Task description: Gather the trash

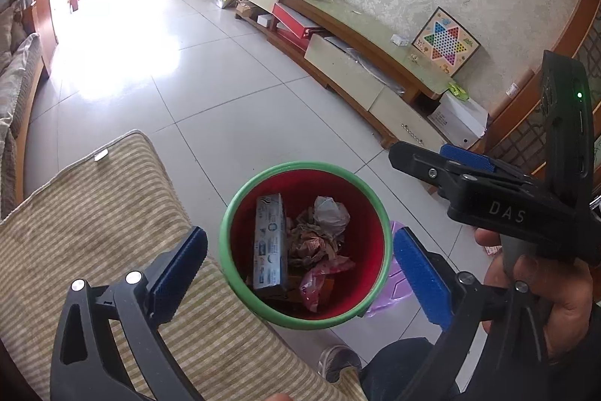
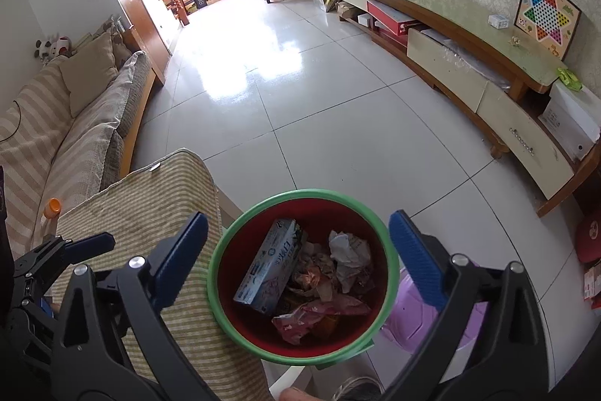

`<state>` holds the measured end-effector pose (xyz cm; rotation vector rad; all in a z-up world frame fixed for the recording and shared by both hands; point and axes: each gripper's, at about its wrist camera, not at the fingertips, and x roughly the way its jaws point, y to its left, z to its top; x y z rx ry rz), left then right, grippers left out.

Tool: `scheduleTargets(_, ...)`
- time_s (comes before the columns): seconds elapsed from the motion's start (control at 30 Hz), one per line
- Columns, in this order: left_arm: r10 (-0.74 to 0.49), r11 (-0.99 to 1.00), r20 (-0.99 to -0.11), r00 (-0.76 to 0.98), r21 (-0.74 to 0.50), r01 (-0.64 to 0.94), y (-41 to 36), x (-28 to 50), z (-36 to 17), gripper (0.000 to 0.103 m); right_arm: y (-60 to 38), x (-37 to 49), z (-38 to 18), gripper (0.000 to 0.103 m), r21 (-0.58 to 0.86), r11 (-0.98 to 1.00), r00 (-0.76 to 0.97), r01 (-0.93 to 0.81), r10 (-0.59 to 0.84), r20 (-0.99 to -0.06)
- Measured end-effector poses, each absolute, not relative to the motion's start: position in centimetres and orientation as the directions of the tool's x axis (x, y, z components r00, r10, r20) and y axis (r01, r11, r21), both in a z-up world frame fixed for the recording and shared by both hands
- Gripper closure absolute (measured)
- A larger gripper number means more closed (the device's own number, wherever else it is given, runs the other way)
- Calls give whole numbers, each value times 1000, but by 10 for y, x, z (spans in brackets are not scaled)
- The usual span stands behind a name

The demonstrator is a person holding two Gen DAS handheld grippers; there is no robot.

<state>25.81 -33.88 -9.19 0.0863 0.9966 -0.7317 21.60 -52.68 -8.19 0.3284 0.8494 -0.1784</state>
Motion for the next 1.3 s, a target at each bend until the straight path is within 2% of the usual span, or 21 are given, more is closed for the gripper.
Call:
scheduleTargets(0.37,-385,893,-708,592,-123,433,-226,216,-31,8,-434,181,-12,5,123,973,751,196,-68,-656)
scheduleTargets(0.57,-233,966,-616,752,-57,253,-135,176,7,8,-364,156,28,5,117,988,807,100,-12,-591)
scheduleTargets(0.9,38,999,-492,870,45,-18,-33,112,51,8,-275,132,58,5,90,995,838,-34,77,-540)
scheduleTargets(1.3,29,997,-509,861,-41,-58,9,79,59,8,-226,107,68,5,51,995,847,-81,96,-523)
